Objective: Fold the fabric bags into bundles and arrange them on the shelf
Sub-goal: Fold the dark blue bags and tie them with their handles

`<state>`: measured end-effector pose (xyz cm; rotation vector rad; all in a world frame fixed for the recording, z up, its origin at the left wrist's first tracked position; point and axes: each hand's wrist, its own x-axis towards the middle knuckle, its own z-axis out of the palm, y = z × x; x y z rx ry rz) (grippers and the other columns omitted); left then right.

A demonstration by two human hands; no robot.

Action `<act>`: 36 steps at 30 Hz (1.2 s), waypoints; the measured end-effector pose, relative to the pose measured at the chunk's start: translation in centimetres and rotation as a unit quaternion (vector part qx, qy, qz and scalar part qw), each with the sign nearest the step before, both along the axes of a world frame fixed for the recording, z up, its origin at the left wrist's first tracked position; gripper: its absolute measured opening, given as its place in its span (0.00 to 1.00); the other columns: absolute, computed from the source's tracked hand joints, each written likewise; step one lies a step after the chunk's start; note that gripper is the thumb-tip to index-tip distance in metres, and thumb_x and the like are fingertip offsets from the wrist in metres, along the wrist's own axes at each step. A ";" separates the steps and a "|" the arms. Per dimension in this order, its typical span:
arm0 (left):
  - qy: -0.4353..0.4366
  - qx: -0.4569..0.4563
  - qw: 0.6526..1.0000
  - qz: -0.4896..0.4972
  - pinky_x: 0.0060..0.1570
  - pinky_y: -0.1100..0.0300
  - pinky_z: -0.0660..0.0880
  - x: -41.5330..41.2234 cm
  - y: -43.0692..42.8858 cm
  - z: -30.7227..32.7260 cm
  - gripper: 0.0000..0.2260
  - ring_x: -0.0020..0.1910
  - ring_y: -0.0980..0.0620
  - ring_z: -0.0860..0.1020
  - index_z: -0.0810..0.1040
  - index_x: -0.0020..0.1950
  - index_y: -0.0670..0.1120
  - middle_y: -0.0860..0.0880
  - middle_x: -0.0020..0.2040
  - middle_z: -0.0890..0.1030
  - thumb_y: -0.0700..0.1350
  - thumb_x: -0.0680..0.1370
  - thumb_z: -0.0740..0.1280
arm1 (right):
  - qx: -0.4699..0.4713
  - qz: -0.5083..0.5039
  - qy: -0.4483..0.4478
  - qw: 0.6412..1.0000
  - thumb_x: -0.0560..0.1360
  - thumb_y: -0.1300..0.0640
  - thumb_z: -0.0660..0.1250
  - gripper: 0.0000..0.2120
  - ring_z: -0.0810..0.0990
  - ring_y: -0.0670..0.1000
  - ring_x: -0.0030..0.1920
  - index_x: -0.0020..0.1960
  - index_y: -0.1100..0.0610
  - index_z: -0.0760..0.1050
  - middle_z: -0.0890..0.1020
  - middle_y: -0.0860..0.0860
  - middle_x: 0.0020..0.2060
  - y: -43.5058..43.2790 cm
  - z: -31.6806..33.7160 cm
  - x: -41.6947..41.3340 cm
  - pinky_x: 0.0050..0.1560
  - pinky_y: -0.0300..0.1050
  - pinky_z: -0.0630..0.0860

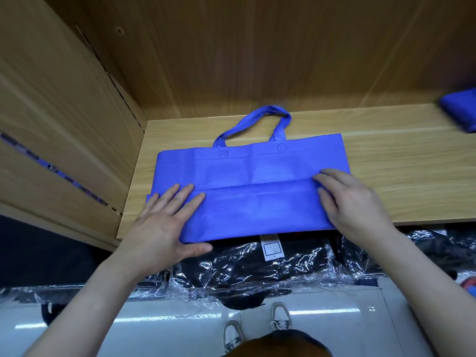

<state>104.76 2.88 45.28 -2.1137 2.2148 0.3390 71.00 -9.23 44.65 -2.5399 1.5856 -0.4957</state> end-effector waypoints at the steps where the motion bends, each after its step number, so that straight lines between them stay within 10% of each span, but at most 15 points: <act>1: -0.015 -0.010 1.000 -0.002 0.75 0.51 0.44 0.0 0.2 0.0 0.47 0.79 0.53 0.46 0.48 0.79 0.60 0.58 0.78 0.45 0.79 0.64 0.47 | 0.045 0.030 0.019 0.998 0.77 0.42 0.54 0.26 0.73 0.59 0.67 0.68 0.54 0.73 0.74 0.54 0.69 0.2 0.2 -0.1 0.65 0.55 0.70; 4: -0.045 -0.034 0.998 -0.014 0.72 0.45 0.58 0.2 0.7 -0.1 0.41 0.77 0.47 0.60 0.58 0.78 0.55 0.52 0.78 0.58 0.71 0.69 0.61 | 0.149 0.119 0.146 0.971 0.66 0.21 0.42 0.42 0.45 0.51 0.79 0.77 0.36 0.46 0.48 0.43 0.78 0.7 0.5 -0.6 0.76 0.49 0.43; 7: -0.029 -0.032 0.999 -0.018 0.73 0.50 0.57 0.9 1.5 -0.1 0.43 0.76 0.50 0.59 0.59 0.78 0.56 0.53 0.78 0.58 0.53 0.67 0.75 | 0.139 0.166 0.208 0.954 0.64 0.20 0.49 0.44 0.34 0.43 0.75 0.72 0.30 0.32 0.33 0.38 0.75 0.0 0.8 -1.9 0.75 0.45 0.39; 12: 0.082 -0.022 0.996 0.004 0.71 0.70 0.49 3.2 2.0 1.4 0.39 0.75 0.62 0.54 0.58 0.75 0.61 0.62 0.75 0.55 0.37 0.72 0.71 | 0.161 0.214 0.099 0.959 0.71 0.37 0.68 0.36 0.44 0.36 0.76 0.72 0.30 0.50 0.49 0.34 0.75 -1.4 1.0 -3.7 0.75 0.36 0.45; 17: 0.187 -0.048 0.975 0.106 0.52 0.80 0.66 4.1 1.9 2.9 0.32 0.57 0.61 0.79 0.73 0.58 0.67 0.64 0.60 0.79 0.28 0.73 0.66 | 0.341 0.120 -0.161 0.919 0.71 0.64 0.74 0.22 0.68 0.30 0.66 0.58 0.42 0.79 0.77 0.37 0.63 -2.6 3.1 -4.1 0.68 0.26 0.59; 19: 0.221 -0.081 0.961 0.147 0.37 0.74 0.69 3.8 1.5 3.3 0.24 0.37 0.64 0.78 0.77 0.48 0.64 0.64 0.41 0.82 0.31 0.74 0.68 | 0.355 0.068 -0.219 0.906 0.71 0.65 0.74 0.17 0.78 0.33 0.56 0.51 0.45 0.84 0.83 0.37 0.52 -3.1 3.5 -4.2 0.61 0.25 0.67; 25: 0.390 -0.158 0.861 0.286 0.41 0.60 0.68 2.8 0.6 1.9 0.06 0.35 0.57 0.72 0.76 0.43 0.54 0.56 0.32 0.78 0.44 0.79 0.68 | 0.319 0.005 -0.305 0.898 0.69 0.51 0.73 0.04 0.75 0.42 0.37 0.42 0.50 0.83 0.81 0.46 0.34 -4.1 3.5 -4.8 0.38 0.30 0.68; 32: 0.182 -0.225 0.894 0.341 0.41 0.46 0.69 1.3 -0.7 0.0 0.13 0.44 0.31 0.76 0.73 0.48 0.37 0.34 0.41 0.79 0.46 0.83 0.58 | 0.229 -0.079 -0.296 0.924 0.80 0.56 0.63 0.05 0.83 0.45 0.46 0.51 0.52 0.78 0.85 0.47 0.45 -5.1 1.0 -3.7 0.54 0.43 0.78; 36: 0.087 -0.234 0.903 0.349 0.36 0.48 0.65 0.7 -0.7 -0.1 0.12 0.37 0.29 0.76 0.71 0.48 0.37 0.31 0.37 0.77 0.45 0.83 0.57 | 0.069 -0.140 -0.139 0.978 0.78 0.47 0.62 0.14 0.78 0.62 0.40 0.50 0.59 0.74 0.79 0.55 0.34 -4.3 0.4 -2.2 0.42 0.54 0.75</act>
